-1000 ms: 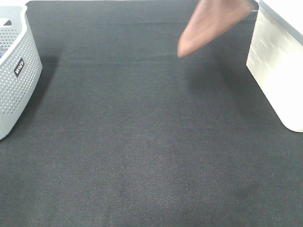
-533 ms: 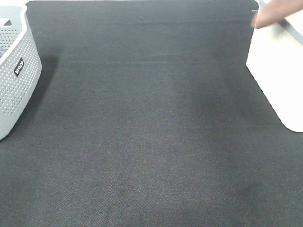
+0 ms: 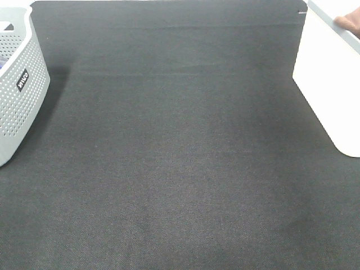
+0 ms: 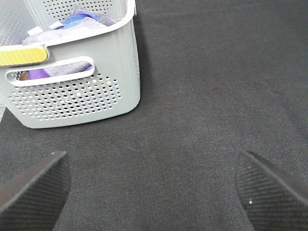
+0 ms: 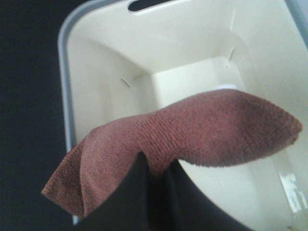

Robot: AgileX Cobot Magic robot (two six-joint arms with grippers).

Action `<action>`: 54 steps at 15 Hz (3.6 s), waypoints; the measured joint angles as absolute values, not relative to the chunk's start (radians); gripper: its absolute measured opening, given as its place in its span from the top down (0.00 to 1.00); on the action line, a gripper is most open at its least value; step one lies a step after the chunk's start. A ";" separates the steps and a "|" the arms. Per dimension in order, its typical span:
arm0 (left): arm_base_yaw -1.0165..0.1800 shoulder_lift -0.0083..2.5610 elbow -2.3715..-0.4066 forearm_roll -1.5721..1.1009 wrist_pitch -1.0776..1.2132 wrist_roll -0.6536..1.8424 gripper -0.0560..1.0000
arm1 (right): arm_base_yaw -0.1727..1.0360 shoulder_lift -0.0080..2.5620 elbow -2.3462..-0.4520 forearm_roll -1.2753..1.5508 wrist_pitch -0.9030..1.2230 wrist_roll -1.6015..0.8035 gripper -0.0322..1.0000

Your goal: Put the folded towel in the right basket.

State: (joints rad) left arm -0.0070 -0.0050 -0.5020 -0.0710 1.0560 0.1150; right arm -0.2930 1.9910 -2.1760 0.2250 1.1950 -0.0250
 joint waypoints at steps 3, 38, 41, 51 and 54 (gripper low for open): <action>-0.007 -0.005 -0.502 -0.071 1.056 0.115 0.11 | -0.293 2.047 -2.176 0.180 1.206 -0.007 0.76; -0.007 -0.005 -0.502 -0.071 1.056 0.115 0.11 | 0.034 0.878 -0.767 0.085 1.211 -0.028 0.21; -0.007 -0.005 -0.502 -0.071 1.056 0.115 0.11 | 0.034 0.560 -0.566 0.057 1.195 -0.028 0.21; -0.007 -0.005 -0.502 -0.071 1.056 0.115 0.11 | 0.034 -0.004 -0.505 0.029 1.073 -0.053 0.21; -0.007 -0.005 -0.502 -0.071 1.056 0.115 0.11 | 0.034 -0.004 -0.505 0.029 1.073 -0.053 0.21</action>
State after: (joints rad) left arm -0.0070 -0.0050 -0.5020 -0.0710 1.0560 0.1150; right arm 0.0340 -0.0040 -0.5050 0.0290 1.0730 -0.0530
